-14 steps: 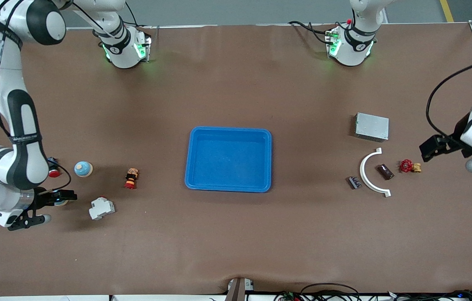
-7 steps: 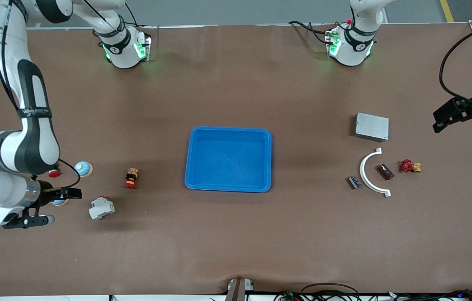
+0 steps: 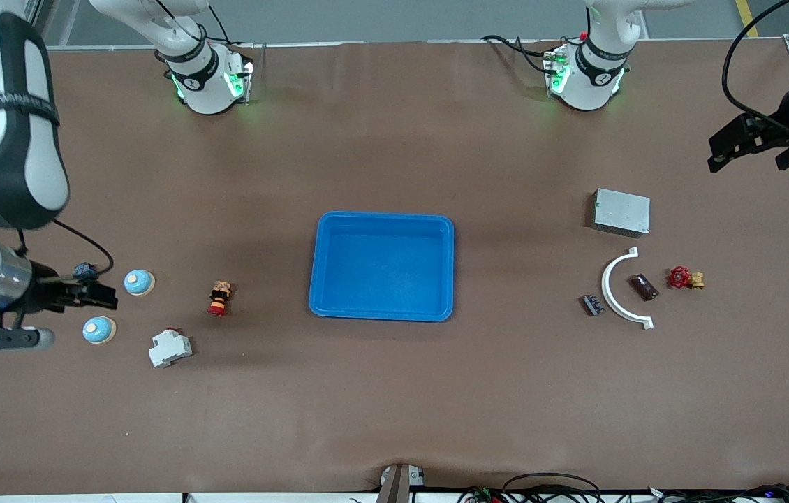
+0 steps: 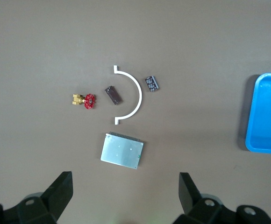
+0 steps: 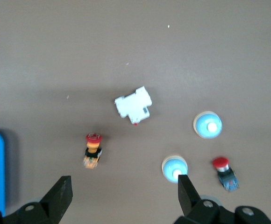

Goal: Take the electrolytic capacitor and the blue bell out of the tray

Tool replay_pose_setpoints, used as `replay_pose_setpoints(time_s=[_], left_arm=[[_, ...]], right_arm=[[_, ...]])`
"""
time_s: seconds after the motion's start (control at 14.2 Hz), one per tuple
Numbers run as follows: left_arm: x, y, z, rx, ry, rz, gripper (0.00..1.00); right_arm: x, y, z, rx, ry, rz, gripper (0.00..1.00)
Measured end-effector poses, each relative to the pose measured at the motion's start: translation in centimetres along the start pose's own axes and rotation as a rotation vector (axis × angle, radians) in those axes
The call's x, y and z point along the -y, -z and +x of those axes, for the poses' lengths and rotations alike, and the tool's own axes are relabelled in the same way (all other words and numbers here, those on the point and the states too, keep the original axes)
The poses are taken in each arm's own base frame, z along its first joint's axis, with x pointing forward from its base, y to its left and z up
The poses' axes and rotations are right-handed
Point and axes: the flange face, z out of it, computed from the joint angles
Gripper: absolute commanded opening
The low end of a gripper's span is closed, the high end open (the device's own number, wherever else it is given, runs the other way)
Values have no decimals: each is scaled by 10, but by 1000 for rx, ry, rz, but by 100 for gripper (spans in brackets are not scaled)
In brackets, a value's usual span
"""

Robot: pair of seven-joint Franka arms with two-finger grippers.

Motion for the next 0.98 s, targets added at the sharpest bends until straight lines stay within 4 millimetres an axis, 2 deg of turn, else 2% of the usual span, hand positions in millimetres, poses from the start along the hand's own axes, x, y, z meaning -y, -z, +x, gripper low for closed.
replay_pose_setpoints(time_s=[0.28,0.63,0.77,0.98], left_arm=[[4,10,-12,-15,-20,-2,100],[5,12,-14,-16,-38,-1,100],[7,12,-14,-13,-35,-1,100],[11,9,-10,-11,-31,24,100]], right_arm=[[2,69,-42,21,-5,7,100],[3,133,-80,-19,-29,10,100],[1,150,-92,-31,-40,11,100],[-2,155,-98,-31,-52,11,100]])
